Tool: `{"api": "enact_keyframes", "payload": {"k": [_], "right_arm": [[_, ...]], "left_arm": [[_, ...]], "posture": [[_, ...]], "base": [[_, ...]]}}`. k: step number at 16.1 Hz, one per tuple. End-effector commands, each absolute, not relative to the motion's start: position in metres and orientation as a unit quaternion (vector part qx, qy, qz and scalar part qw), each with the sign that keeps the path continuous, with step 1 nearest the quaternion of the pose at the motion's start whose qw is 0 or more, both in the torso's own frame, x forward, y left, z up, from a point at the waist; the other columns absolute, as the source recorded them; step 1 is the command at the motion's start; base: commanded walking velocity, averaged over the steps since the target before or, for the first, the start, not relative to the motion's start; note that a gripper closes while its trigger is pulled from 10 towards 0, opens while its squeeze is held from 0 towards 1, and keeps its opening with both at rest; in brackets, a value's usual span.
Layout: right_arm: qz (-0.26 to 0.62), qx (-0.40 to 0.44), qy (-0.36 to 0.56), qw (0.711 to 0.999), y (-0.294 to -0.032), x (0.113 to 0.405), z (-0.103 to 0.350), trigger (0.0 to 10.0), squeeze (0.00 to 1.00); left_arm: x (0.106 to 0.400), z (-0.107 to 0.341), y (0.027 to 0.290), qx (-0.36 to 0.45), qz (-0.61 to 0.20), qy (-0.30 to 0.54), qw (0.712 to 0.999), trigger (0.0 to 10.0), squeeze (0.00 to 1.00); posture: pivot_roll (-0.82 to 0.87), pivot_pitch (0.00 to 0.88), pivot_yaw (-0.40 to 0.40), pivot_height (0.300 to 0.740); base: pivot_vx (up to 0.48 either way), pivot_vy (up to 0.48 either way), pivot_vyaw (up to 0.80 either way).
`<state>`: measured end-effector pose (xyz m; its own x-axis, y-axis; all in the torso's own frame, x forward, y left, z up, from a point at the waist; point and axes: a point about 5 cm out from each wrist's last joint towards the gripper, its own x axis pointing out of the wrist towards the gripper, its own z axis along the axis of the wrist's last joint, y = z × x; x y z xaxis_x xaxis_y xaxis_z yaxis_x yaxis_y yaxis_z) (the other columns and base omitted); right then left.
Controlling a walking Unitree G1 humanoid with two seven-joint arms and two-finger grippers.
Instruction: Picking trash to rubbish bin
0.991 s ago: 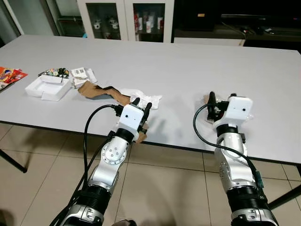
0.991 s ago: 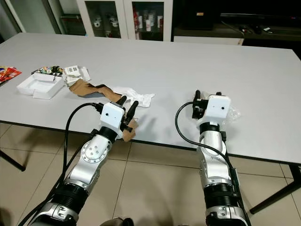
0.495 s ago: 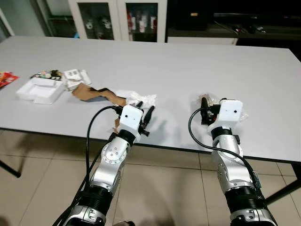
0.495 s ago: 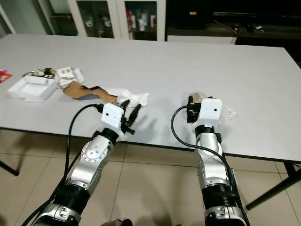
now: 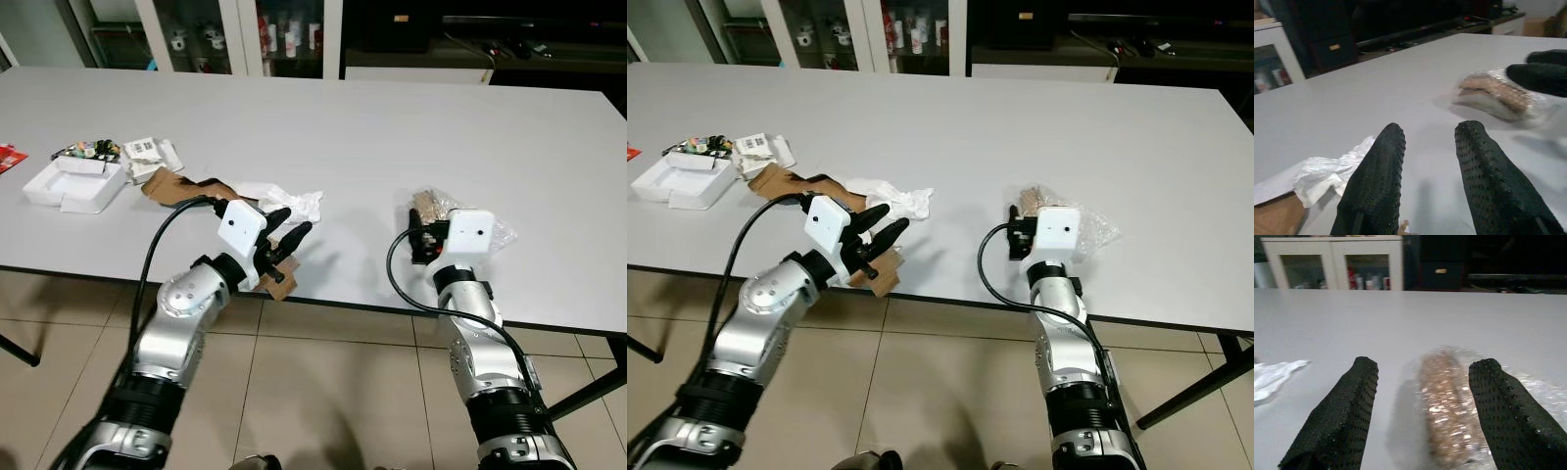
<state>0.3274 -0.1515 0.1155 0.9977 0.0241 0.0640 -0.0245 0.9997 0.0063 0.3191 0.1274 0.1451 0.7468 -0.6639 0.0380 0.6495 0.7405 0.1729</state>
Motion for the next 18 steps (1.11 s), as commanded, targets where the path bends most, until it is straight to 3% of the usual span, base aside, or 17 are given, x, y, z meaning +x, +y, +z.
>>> {"api": "enact_keyframes", "payload": {"k": [1,5,10,11,12,18], "right_arm": [[0.028,0.013,-0.029,0.999,-0.148,0.328,0.118,10.0,0.0],[0.071,-0.003,0.01,0.997,-0.137,0.33,0.105,10.0,0.0],[0.05,-0.015,-0.002,0.999,-0.147,0.342,0.116,10.0,0.0],[0.052,-0.011,-0.007,0.999,-0.147,0.344,0.119,10.0,0.46],[0.052,-0.013,-0.013,0.998,-0.148,0.346,0.122,10.0,1.0],[0.047,-0.035,-0.021,0.998,-0.157,0.358,0.134,10.0,1.0]], "left_arm": [[0.318,0.155,0.122,0.079,-0.376,-0.057,0.921,10.0,0.0],[0.305,0.162,0.099,0.091,-0.438,-0.055,0.893,10.0,0.0],[0.29,0.166,0.077,0.091,-0.474,-0.058,0.874,10.0,0.0],[0.289,0.166,0.075,0.093,-0.475,-0.057,0.873,10.0,0.0],[0.289,0.166,0.074,0.093,-0.476,-0.055,0.873,10.0,0.0],[0.283,0.163,0.075,0.103,-0.486,-0.037,0.867,10.0,0.0]], "posture": [[-0.04,0.064,0.036,0.74],[-0.04,0.064,0.028,0.74],[-0.04,0.064,0.029,0.74],[-0.04,0.066,0.031,0.74],[-0.04,0.065,0.031,0.74],[-0.03,0.062,0.03,0.74]], "base": [[0.0,0.0,0.0],[0.0,0.0,0.0],[0.0,0.0,0.0],[0.0,0.0,0.0],[0.0,0.0,0.0],[0.0,0.0,0.0]]}}
